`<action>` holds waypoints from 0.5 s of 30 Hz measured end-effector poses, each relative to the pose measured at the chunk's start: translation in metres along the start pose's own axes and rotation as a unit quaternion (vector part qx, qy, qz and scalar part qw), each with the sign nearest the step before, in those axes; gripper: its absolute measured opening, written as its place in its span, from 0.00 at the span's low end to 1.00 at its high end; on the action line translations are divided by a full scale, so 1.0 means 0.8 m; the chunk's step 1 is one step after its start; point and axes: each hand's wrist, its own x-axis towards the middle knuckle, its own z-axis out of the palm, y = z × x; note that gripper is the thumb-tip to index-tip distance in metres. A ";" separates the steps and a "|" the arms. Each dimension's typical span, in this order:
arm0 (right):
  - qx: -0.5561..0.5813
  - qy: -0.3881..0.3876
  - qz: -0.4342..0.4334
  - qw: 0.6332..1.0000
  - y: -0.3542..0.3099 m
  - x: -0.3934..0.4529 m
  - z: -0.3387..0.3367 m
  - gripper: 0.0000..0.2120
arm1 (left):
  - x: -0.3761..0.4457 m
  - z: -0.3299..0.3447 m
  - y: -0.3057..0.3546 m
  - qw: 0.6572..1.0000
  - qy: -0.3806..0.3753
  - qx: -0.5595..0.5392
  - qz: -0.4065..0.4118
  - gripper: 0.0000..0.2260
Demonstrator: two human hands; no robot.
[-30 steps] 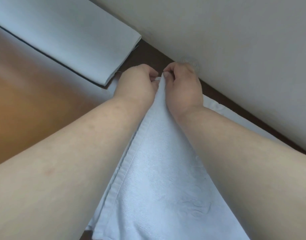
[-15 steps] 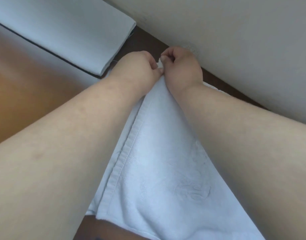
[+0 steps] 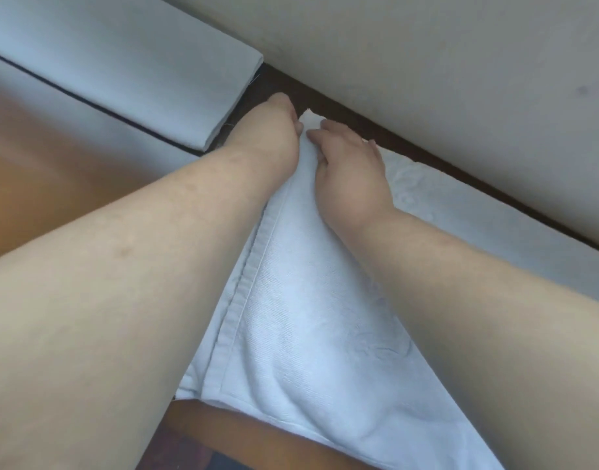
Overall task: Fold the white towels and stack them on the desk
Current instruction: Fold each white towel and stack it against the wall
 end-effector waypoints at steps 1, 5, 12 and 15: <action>-0.038 -0.015 0.004 0.999 0.001 -0.004 0.005 0.24 | -0.001 0.000 -0.001 1.000 -0.010 -0.010 0.001 0.10; -0.050 -0.030 0.036 0.998 0.000 0.004 0.008 0.28 | -0.015 0.002 -0.006 0.997 0.023 -0.071 0.007 0.17; -0.116 -0.048 0.064 0.990 0.000 -0.001 0.006 0.27 | -0.007 0.001 -0.007 0.998 0.029 -0.059 -0.021 0.12; -0.101 -0.029 0.059 0.993 -0.007 -0.001 0.010 0.28 | 0.002 -0.007 -0.006 0.997 -0.002 -0.064 -0.038 0.12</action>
